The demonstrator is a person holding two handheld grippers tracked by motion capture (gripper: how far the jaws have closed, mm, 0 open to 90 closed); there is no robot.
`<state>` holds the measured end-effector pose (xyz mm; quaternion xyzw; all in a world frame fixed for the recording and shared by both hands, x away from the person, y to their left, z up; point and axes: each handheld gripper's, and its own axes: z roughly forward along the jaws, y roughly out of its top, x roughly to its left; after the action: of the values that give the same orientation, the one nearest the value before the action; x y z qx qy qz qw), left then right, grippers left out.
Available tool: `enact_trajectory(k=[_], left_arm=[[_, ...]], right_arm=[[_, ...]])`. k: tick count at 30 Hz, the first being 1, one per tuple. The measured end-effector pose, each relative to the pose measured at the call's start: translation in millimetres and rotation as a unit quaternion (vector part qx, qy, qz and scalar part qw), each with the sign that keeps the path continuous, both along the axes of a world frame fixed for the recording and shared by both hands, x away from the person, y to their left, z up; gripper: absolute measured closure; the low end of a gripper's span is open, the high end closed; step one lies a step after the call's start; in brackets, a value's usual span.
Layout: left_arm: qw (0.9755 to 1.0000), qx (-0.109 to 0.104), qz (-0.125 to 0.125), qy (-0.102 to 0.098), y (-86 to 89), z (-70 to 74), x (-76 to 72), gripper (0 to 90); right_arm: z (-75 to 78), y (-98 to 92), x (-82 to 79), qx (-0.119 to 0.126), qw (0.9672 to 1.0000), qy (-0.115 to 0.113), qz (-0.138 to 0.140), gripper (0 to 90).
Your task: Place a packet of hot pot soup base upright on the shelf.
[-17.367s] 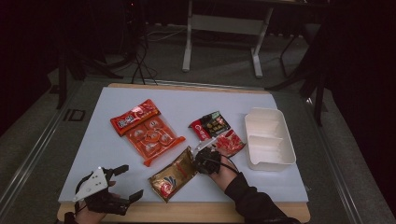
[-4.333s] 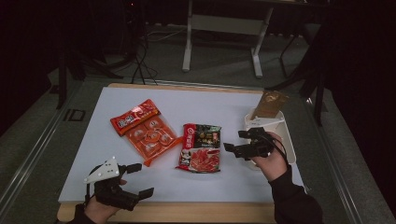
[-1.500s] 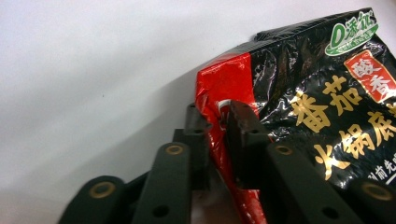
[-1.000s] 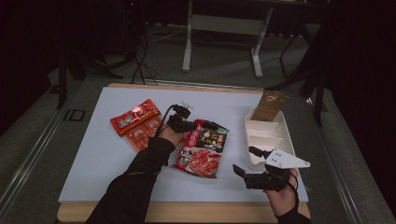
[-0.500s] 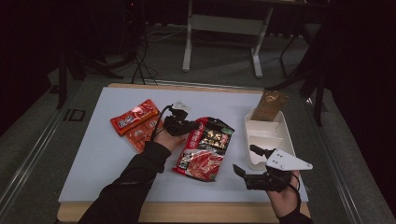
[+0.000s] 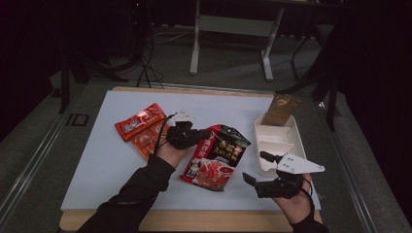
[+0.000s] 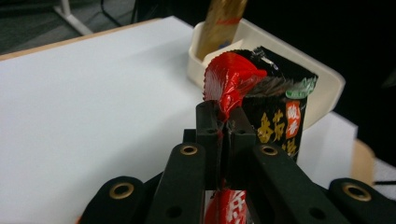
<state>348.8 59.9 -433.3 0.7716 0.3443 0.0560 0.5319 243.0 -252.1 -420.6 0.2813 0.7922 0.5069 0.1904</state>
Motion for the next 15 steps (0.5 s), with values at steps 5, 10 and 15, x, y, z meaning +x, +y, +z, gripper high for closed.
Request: enact_trajectory(k=[5,10,15], left_arm=[[0.9994,-0.022,-0.016,-0.021,0.3,8.4,-11.9,86.9],[0.9971,-0.053,-0.042,-0.034,-1.2,16.5,-18.7,86.8],[0.9916,-0.104,-0.065,-0.041,-6.7,17.9,-26.7,86.7]], right_arm=[[2.9,-3.1,2.2,0.005,0.9997,-0.004,-0.023,15.0],[5.2,-5.2,11.7,0.007,0.9993,0.003,-0.036,17.4],[6.3,-7.9,22.9,0.033,0.9988,0.023,-0.030,29.4]])
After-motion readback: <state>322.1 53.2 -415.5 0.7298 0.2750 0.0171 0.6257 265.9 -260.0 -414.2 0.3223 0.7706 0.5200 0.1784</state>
